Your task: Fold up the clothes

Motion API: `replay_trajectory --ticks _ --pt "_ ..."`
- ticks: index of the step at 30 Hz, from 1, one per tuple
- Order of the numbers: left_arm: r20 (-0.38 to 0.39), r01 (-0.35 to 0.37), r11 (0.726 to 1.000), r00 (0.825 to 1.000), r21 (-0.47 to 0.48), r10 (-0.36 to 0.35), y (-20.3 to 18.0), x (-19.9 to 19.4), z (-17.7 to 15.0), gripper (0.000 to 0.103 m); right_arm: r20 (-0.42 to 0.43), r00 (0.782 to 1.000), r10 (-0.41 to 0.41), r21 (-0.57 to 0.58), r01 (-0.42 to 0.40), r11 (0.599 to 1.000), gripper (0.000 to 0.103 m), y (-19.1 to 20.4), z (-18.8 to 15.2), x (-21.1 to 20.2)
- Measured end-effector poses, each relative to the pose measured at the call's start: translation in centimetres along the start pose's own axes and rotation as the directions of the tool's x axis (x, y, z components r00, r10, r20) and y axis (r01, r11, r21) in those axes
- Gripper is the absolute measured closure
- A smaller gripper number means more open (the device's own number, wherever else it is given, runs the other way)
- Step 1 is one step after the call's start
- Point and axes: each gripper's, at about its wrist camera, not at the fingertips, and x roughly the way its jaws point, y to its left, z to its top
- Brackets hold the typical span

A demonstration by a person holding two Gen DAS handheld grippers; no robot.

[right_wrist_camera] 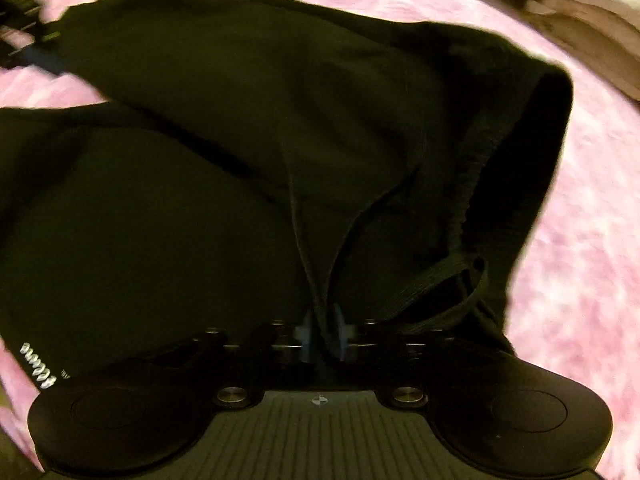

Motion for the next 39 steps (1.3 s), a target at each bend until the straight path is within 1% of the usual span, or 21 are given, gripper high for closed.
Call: replay_trajectory --ticks 1,3,4,7,12,14,16,18,20,22,24,25,28,29,30,32,33,34,37,38,39 --pt "0.001 0.001 1.000 1.000 -0.008 -0.001 0.7 -0.4 -0.2 0.080 0.010 0.999 -0.035 0.022 0.035 0.999 0.065 -0.2 0.1 -0.5" --pt "0.002 0.005 1.000 1.000 -0.023 -0.005 1.9 -1.0 -0.5 0.080 0.049 0.994 -0.095 0.059 0.092 0.994 0.052 -0.8 0.4 -1.8" --pt "0.001 0.008 0.999 1.000 -0.031 -0.008 2.3 -1.3 -0.7 0.080 0.060 0.995 -0.079 0.066 0.075 0.995 0.051 -0.9 0.5 -2.2" --pt "-0.005 0.018 0.999 1.000 -0.051 -0.019 3.3 -1.7 -1.1 0.080 0.054 0.995 0.084 0.040 -0.086 0.995 0.051 -0.1 0.7 -2.7" --pt "-0.002 0.016 0.999 1.000 -0.038 -0.016 4.5 -2.9 -1.8 0.080 0.019 0.977 0.214 -0.087 -0.212 0.973 0.050 5.7 0.4 -2.6" --pt "-0.001 0.015 0.999 1.000 -0.034 -0.015 4.9 -3.3 -2.1 0.080 0.023 0.971 0.236 -0.047 -0.235 0.971 0.050 6.9 0.1 -2.6" --pt "0.002 0.008 0.999 1.000 -0.039 -0.007 5.6 -3.8 -2.2 0.080 0.055 0.983 0.176 0.031 -0.177 0.984 0.050 6.5 -0.2 -2.7" --pt "0.012 0.001 0.999 1.000 -0.039 0.000 6.3 -4.3 -2.2 0.080 0.101 0.991 0.092 0.172 -0.109 0.979 0.050 4.4 -0.3 -3.2" --pt "0.021 -0.005 0.999 1.000 -0.040 0.005 6.8 -4.6 -2.1 0.080 0.160 0.987 0.010 0.326 -0.062 0.943 0.050 1.2 0.1 -3.9" --pt "0.026 -0.009 0.999 1.000 -0.043 0.010 7.0 -4.7 -2.0 0.080 0.200 0.978 -0.061 0.426 -0.030 0.904 0.050 -1.5 1.0 -4.1" --pt "0.031 -0.012 0.999 0.999 -0.042 0.014 7.0 -4.6 -1.9 0.080 0.219 0.972 -0.087 0.486 -0.031 0.874 0.050 -4.4 2.2 -3.6" --pt "0.034 -0.016 0.999 0.999 -0.041 0.017 6.9 -4.5 -1.9 0.080 0.223 0.972 -0.079 0.508 -0.046 0.860 0.050 -5.5 2.9 -2.7" --pt "0.038 -0.025 0.998 0.999 -0.054 0.027 6.9 -4.2 -1.6 0.080 0.185 0.983 0.011 0.570 -0.116 0.814 0.050 -7.7 4.1 0.7" --pt "0.041 -0.028 0.998 0.999 -0.060 0.031 6.9 -4.2 -1.4 0.080 0.197 0.978 0.065 0.585 -0.171 0.793 0.050 -8.1 3.8 1.3" --pt "0.046 -0.033 0.997 0.998 -0.064 0.036 6.9 -4.2 -1.3 0.080 0.241 0.963 0.124 0.584 -0.246 0.774 0.051 -8.1 3.5 1.3" --pt "0.059 -0.045 0.997 0.997 -0.068 0.049 6.9 -4.4 -1.2 0.080 0.324 0.916 0.238 0.494 -0.378 0.783 0.051 -6.8 4.0 0.4" --pt "0.064 -0.051 0.996 0.996 -0.072 0.056 6.8 -4.4 -1.1 0.080 0.356 0.886 0.296 0.435 -0.438 0.787 0.051 -6.1 4.4 -0.1" --pt "0.063 -0.057 0.995 0.996 -0.079 0.062 6.8 -4.3 -1.2 0.080 0.360 0.861 0.358 0.380 -0.486 0.787 0.051 -5.1 4.6 -0.5" --pt "0.049 -0.066 0.992 0.996 -0.107 0.072 6.2 -3.7 -1.4 0.080 0.248 0.819 0.517 0.293 -0.572 0.766 0.051 -1.9 4.2 -0.3" --pt "0.044 -0.069 0.991 0.996 -0.115 0.075 6.0 -3.5 -1.5 0.080 0.199 0.814 0.545 0.266 -0.581 0.769 0.051 -0.7 3.8 -0.2" --pt "0.038 -0.072 0.991 0.996 -0.115 0.077 5.6 -3.3 -1.7 0.080 0.145 0.820 0.554 0.238 -0.573 0.784 0.051 0.2 3.5 -0.1"
